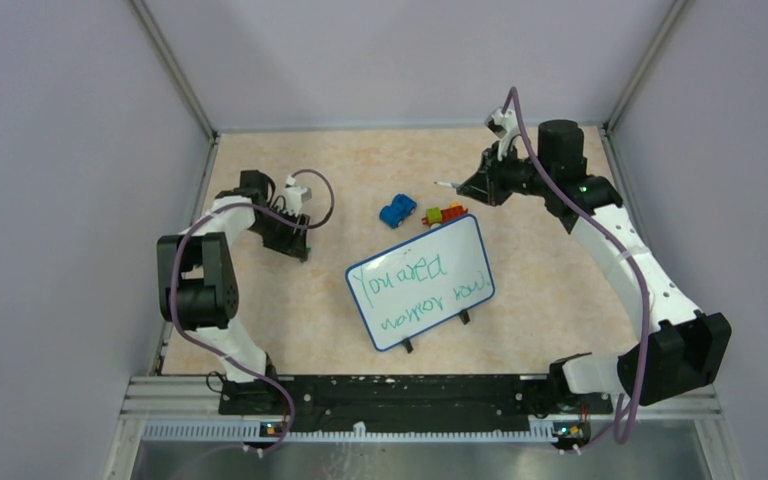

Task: Write a sentence on the whiteboard
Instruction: Pick up the pen cap from the center of the board, then insert the whiteboard marker without the cap into the pen cap.

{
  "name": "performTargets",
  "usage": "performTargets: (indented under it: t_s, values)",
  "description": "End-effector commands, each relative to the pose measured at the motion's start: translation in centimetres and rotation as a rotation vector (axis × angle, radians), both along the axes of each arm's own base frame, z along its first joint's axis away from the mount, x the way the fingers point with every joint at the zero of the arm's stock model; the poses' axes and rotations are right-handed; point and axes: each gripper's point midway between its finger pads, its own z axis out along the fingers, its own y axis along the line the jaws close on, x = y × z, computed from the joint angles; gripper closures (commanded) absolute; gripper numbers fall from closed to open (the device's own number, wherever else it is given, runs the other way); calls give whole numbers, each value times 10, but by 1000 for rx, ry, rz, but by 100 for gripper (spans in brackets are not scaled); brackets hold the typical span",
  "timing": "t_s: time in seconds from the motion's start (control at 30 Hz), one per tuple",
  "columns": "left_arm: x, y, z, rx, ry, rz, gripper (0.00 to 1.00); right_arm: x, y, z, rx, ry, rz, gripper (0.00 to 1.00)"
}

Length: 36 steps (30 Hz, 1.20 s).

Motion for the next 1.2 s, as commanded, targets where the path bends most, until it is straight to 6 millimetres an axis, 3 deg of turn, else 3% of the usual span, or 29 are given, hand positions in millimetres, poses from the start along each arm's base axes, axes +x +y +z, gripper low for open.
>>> performTargets:
  t_s: [0.0,0.4,0.57,0.63,0.73,0.83,0.97,1.1,1.17]
  values:
    - [5,-7,-12,8,-13,-36,43,5,-1,10,19,-40,2,100]
    - [-6,-14,-40,163,29,-79,57,5,-5,12,7,-50,-8,100]
    - [-11,-13,-44,205,45,-78,72,5,-7,11,0,-56,-13,100]
    - [-7,-17,-36,174,33,-73,79,4,-7,12,0,-58,-11,100]
    - [7,-25,-8,86,-24,-60,91,1,-7,14,1,-64,-2,100]
    - [26,-32,35,43,-128,-71,99,-1,-6,15,6,-63,10,100]
    - [54,-47,120,-24,-317,-126,100,-5,-4,20,40,-52,45,100]
    - [53,-71,192,-112,-449,-246,100,-11,-4,28,97,-34,87,100]
    - [43,-89,221,-148,-508,-336,100,-15,-5,34,144,-17,106,100]
